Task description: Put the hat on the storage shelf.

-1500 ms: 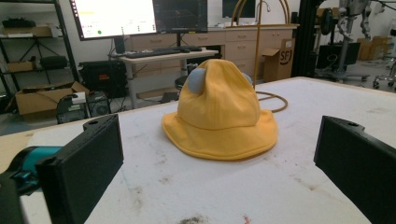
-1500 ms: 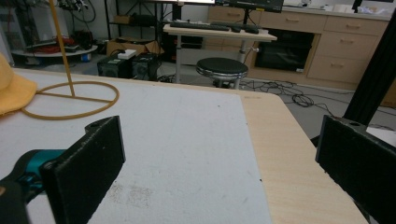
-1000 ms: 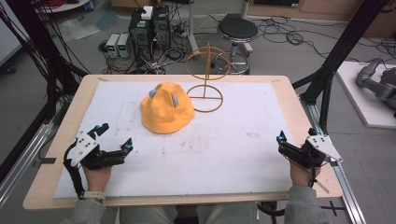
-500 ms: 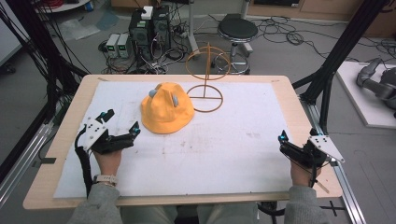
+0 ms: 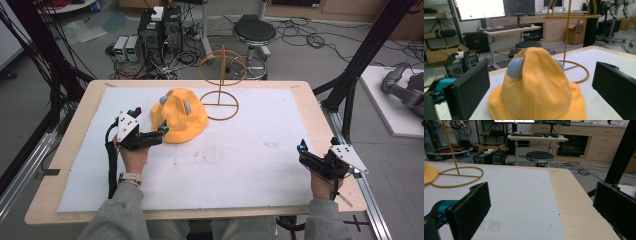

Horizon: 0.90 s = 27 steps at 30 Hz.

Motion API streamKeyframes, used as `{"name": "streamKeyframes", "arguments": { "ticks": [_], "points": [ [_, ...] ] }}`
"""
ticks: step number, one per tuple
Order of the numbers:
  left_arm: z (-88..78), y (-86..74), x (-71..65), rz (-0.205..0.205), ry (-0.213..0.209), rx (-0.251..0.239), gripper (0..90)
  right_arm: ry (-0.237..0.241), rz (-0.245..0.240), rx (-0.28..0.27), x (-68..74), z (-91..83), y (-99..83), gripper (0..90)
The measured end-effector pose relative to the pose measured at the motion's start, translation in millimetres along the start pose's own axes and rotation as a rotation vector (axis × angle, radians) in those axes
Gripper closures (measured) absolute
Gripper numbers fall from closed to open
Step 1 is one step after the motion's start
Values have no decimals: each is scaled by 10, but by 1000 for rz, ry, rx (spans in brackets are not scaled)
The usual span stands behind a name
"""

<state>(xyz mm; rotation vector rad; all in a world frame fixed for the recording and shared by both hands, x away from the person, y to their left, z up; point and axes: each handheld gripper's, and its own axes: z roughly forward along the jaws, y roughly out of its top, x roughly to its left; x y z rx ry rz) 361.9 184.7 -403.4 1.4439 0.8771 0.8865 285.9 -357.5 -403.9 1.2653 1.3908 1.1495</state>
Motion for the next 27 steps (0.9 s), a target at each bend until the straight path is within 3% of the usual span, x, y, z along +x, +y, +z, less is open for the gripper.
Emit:
{"name": "streamKeyframes", "arguments": {
  "ticks": [2, 6, 12, 16, 21, 26, 27],
  "points": [
    [69, -56, 31, -9, 13, 25, 17, 0, 4, 1, -1, 3, -2, 8],
    [160, -89, 47, -19, 2, 45, 17, 1, 6, -1, -4, 6, 1, 8],
    [341, -54, -5, -2, -19, 29, 17, 3, 7, -2, -6, 9, 1, 8],
    [492, -83, -11, 2, -30, 48, 17, 6, 14, -3, -12, 9, 2, 8],
    [615, -148, 41, -15, -10, 78, 17, 11, 21, -7, -21, 13, -1, 8],
    [664, -238, 131, -73, -2, 92, 25, 16, 18, -10, -21, 20, -4, 8],
    [669, -247, 135, -68, -4, 96, 77, 16, 25, -6, -20, 23, -8, 8]
  ]
}}
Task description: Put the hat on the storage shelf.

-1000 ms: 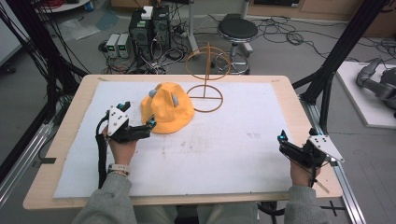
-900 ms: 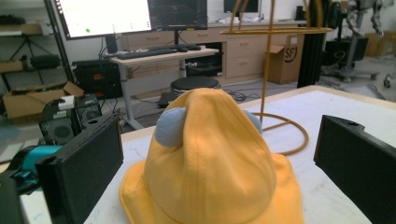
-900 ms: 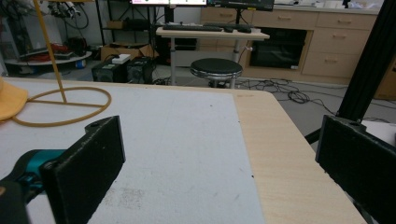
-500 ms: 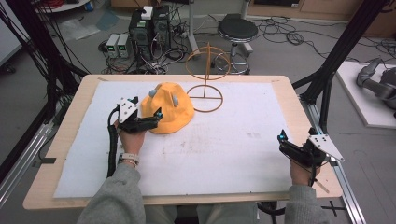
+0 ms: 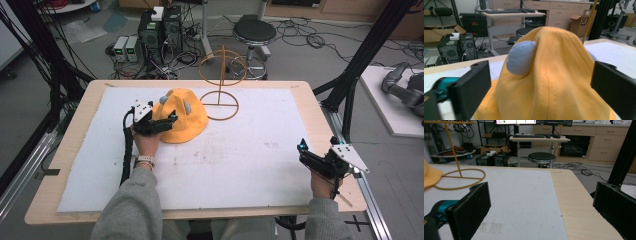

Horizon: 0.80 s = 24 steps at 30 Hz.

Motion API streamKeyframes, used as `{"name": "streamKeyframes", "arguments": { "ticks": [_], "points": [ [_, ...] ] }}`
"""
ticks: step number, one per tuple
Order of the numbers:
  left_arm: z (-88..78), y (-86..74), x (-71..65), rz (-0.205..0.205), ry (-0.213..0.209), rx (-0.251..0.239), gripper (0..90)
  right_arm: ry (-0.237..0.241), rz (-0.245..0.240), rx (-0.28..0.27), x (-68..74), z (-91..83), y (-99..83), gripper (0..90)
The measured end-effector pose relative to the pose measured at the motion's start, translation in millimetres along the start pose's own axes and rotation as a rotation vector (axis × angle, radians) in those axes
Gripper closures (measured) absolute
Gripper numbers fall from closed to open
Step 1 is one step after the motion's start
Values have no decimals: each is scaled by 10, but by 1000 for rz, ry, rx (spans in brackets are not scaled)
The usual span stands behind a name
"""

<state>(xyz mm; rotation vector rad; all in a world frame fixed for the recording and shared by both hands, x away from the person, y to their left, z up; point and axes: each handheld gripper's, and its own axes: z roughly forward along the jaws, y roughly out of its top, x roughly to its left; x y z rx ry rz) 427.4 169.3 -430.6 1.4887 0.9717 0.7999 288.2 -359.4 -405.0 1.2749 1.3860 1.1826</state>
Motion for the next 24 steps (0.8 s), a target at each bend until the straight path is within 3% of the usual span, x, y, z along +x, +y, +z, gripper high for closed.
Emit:
{"name": "streamKeyframes", "arguments": {
  "ticks": [5, 10, 13, 20, 24],
  "points": [
    [30, -23, -23, 23, -21, -6, 177, -2, 1, -2, -12, 0, -4, 8],
    [80, -84, -11, -21, -3, 30, 260, -2, 0, -3, -10, -5, -3, 8],
    [79, -73, -28, -27, 6, 31, 308, -2, 1, -3, -7, -6, -3, 8],
    [64, -43, -93, -2, 15, 45, 415, 0, 5, -3, -11, -2, -8, 8],
    [79, -69, -107, 8, -16, 77, 441, -3, 17, -8, -8, -4, -7, 9]
  ]
}}
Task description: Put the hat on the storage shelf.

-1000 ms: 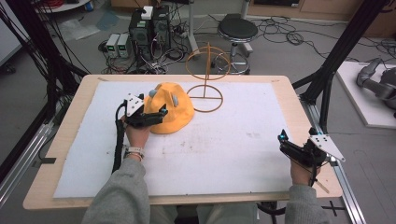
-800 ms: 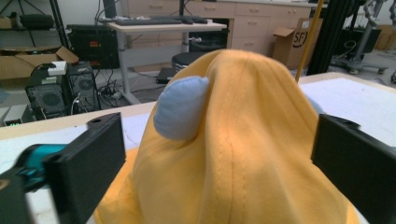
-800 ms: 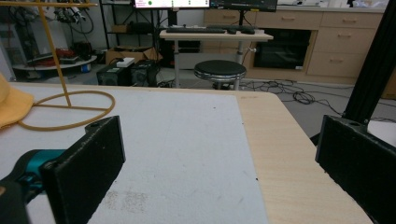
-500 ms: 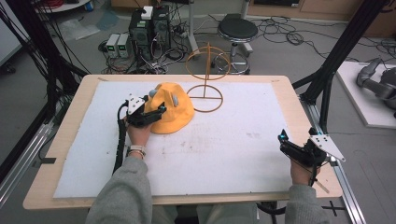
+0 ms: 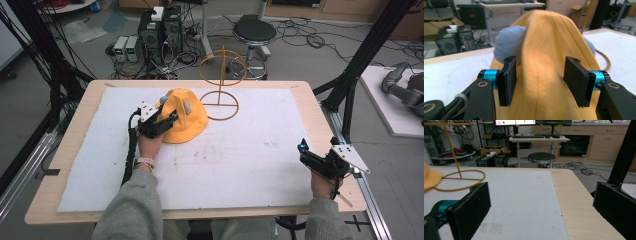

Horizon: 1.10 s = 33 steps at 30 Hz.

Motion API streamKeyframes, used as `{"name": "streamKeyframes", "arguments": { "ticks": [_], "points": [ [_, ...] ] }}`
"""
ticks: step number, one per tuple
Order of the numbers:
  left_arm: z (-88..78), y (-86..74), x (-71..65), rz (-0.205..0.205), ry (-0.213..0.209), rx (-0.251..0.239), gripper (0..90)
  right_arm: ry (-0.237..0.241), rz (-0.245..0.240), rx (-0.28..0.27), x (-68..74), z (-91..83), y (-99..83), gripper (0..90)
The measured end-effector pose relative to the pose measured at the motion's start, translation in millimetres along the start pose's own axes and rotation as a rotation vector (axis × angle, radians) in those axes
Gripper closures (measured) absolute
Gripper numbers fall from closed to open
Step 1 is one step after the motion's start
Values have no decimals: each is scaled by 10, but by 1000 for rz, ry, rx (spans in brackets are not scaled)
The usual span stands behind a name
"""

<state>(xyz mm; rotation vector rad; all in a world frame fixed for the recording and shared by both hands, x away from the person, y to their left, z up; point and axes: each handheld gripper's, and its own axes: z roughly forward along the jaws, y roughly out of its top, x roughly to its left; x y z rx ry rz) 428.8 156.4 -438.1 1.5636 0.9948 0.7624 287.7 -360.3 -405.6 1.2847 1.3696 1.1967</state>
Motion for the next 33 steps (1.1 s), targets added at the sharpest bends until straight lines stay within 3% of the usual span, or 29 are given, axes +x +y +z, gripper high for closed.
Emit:
{"name": "streamKeyframes", "arguments": {
  "ticks": [5, 11, 18, 23, 29, 31, 32, 33],
  "points": [
    [-2, 8, 1, 6, 18, -12, 402, -8, -5, -5, -7, -7, 2, 9],
    [-6, 2, 32, -48, 19, -9, 347, -18, 1, -8, -8, -8, 0, 9],
    [2, -5, 18, -29, 28, 5, 377, -32, 2, -24, -18, -28, 6, 9],
    [-6, 8, -4, -4, 35, 3, 480, -33, 2, -37, -16, -37, 10, 9],
    [-10, 10, 2, -10, 28, -9, 587, -34, -1, -34, -13, -34, 9, 9],
    [-17, 8, 10, -21, 26, -14, 640, -36, -2, -38, -15, -33, 9, 9],
    [-21, 4, 17, -28, 15, -15, 712, -39, -4, -36, -16, -33, 9, 9],
    [-23, -1, 21, -33, 14, -12, 712, -39, -4, -36, -16, -33, 9, 9]
  ]
}}
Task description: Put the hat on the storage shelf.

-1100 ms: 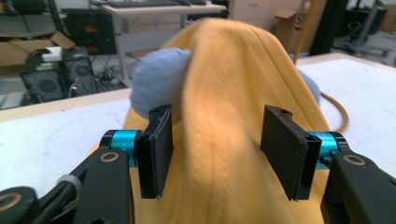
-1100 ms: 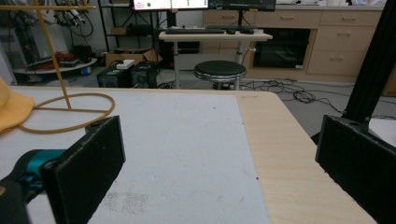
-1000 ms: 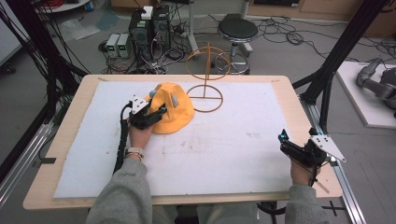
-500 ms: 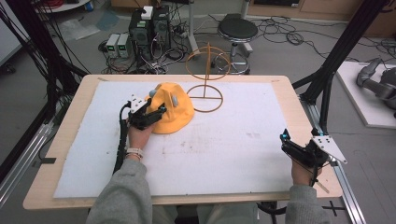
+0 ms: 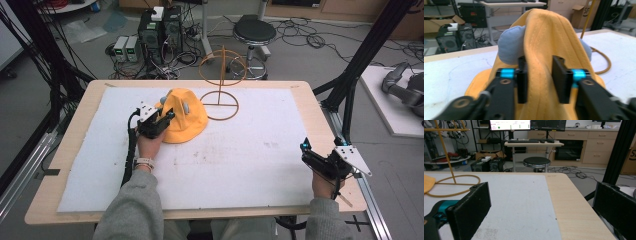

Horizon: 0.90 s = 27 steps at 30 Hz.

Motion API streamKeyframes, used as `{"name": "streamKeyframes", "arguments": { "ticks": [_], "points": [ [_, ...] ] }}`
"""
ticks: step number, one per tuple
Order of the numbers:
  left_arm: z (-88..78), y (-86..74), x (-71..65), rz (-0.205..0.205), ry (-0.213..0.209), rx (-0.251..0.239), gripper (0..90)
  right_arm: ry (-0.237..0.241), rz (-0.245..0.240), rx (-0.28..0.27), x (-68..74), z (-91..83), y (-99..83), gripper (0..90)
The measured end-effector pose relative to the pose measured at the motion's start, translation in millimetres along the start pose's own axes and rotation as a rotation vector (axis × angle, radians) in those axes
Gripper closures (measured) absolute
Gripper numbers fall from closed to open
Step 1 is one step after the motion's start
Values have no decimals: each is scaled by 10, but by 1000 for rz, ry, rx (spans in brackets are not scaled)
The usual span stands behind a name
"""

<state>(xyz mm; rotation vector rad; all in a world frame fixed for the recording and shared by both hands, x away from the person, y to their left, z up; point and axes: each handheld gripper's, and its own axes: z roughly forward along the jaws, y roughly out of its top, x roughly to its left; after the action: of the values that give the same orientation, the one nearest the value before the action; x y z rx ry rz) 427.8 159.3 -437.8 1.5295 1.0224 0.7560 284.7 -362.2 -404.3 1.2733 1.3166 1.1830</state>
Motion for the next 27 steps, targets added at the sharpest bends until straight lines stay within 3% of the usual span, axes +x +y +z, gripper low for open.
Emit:
{"name": "streamKeyframes", "arguments": {
  "ticks": [1, 4, 13, 27],
  "points": [
    [0, -6, 2, -7, 1, 0, 775, 0, 0, 1, 1, 0, -2, 9],
    [0, -15, 15, -18, 7, 4, 822, -1, -1, -1, 5, -1, 0, 9],
    [-38, 27, -23, -2, 41, -22, 868, -2, -5, -5, 3, -3, 1, 11],
    [-257, 216, 1, -24, 81, -174, 875, -10, -9, -7, 20, -7, 3, 11]
  ]
}}
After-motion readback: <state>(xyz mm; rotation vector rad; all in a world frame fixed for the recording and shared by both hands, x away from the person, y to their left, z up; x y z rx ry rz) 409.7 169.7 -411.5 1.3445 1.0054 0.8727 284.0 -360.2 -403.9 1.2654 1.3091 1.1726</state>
